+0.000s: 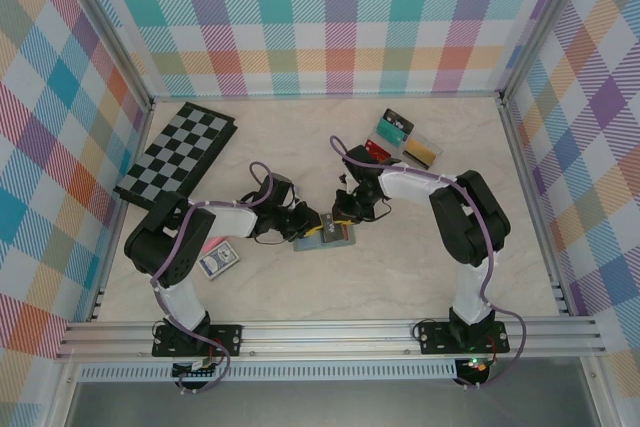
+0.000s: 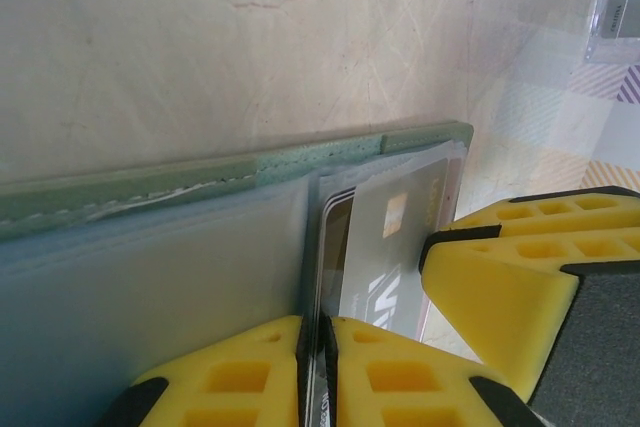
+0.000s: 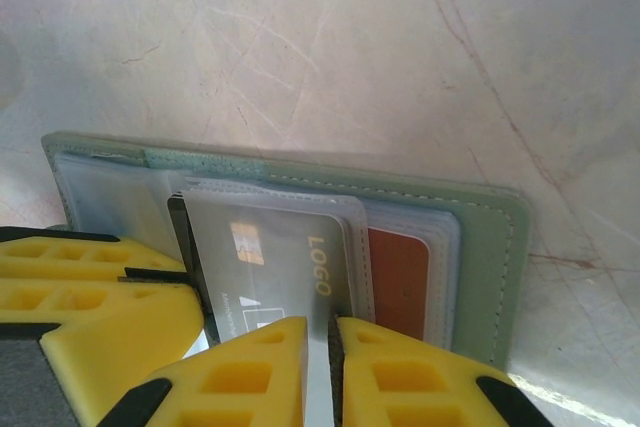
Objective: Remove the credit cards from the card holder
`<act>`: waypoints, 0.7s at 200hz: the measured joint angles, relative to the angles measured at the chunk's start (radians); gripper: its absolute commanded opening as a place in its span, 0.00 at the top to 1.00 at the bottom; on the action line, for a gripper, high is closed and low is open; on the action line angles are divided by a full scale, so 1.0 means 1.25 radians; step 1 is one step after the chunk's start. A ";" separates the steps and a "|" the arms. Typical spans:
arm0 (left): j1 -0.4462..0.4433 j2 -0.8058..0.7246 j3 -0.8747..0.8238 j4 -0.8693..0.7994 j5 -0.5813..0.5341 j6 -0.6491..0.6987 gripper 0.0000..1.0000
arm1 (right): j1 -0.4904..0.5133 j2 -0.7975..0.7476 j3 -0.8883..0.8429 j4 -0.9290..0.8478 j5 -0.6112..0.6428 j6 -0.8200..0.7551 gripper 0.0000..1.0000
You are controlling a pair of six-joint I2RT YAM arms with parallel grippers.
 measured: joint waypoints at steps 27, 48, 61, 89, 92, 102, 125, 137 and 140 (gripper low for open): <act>0.003 0.002 0.001 -0.001 0.008 0.004 0.86 | 0.000 0.001 0.001 0.000 -0.002 0.000 0.85; 0.004 0.004 0.002 -0.001 0.013 0.007 0.87 | 0.000 0.001 0.001 0.000 -0.002 0.000 0.85; 0.004 0.004 0.002 0.000 0.015 0.007 0.87 | -0.001 0.002 0.001 0.001 -0.006 0.000 0.85; 0.005 0.005 0.002 0.005 0.023 0.007 0.86 | -0.002 0.004 0.001 0.007 -0.024 0.001 0.87; 0.004 0.006 0.002 0.005 0.024 0.007 0.86 | -0.002 0.005 0.000 0.008 -0.028 0.001 0.87; 0.004 0.008 0.002 0.008 0.027 0.009 0.86 | -0.001 0.008 -0.001 0.014 -0.041 0.003 0.87; 0.005 0.008 0.002 0.009 0.029 0.009 0.87 | -0.002 0.010 -0.006 0.026 -0.060 0.004 0.87; 0.006 0.009 0.002 0.011 0.029 0.009 0.87 | 0.000 0.011 -0.006 0.028 -0.066 0.005 0.87; 0.006 0.009 0.002 0.011 0.029 0.010 0.87 | 0.000 0.011 -0.007 0.029 -0.066 0.005 0.87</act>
